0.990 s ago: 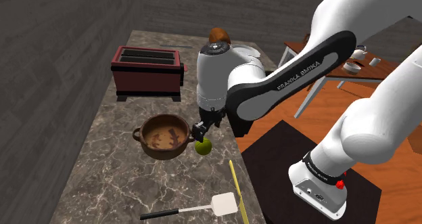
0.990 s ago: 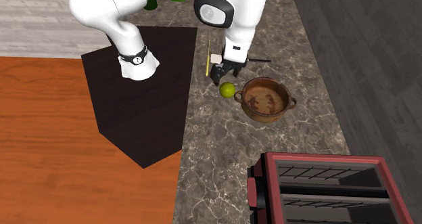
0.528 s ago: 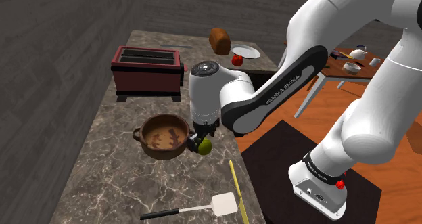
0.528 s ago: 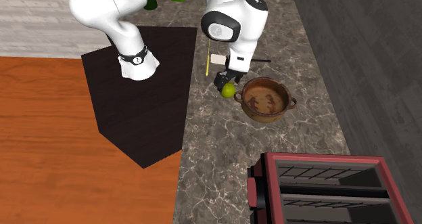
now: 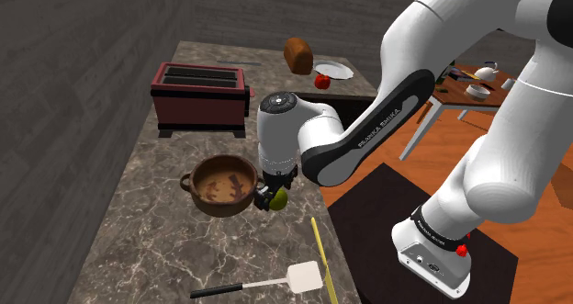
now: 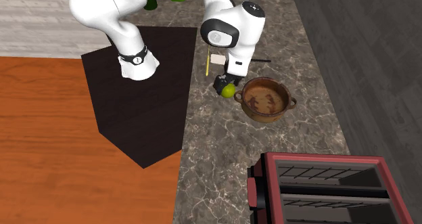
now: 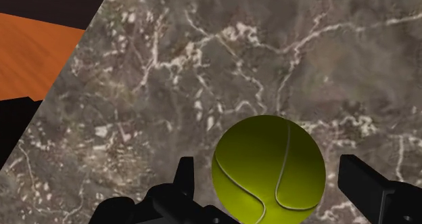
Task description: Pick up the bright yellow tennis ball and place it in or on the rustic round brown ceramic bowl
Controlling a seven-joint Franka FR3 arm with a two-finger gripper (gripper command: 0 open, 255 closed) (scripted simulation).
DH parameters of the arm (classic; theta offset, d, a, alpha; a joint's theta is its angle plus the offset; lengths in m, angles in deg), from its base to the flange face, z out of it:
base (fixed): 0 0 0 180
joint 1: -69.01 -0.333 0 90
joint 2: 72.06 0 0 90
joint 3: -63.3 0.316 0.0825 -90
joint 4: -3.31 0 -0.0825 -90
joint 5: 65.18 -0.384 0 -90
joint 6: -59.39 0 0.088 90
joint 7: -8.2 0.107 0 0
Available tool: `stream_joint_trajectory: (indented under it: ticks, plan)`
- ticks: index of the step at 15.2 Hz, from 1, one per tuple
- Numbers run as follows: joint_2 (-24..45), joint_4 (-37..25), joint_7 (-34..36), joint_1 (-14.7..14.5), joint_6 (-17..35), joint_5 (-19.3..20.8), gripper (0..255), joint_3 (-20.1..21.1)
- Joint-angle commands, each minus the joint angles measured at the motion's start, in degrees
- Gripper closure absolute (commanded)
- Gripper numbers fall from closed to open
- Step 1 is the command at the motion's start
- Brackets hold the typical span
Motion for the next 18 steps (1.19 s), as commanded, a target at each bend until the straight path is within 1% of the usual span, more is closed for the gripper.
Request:
stream_joint_trajectory:
  ticks: [1,2,3,12,18]
  plan:
    - [0.01,0.01,0.01,0.00,0.02,0.02,0,-0.01]
    - [0.01,0.00,0.00,0.00,0.01,0.01,0,0.00]
    - [0.01,0.00,0.00,0.00,0.01,0.01,255,0.00]
    - [0.01,0.01,0.01,0.00,0.02,0.02,255,-0.01]
    - [-5.06,-0.06,-3.96,0.88,-3.97,-5.18,255,1.63]
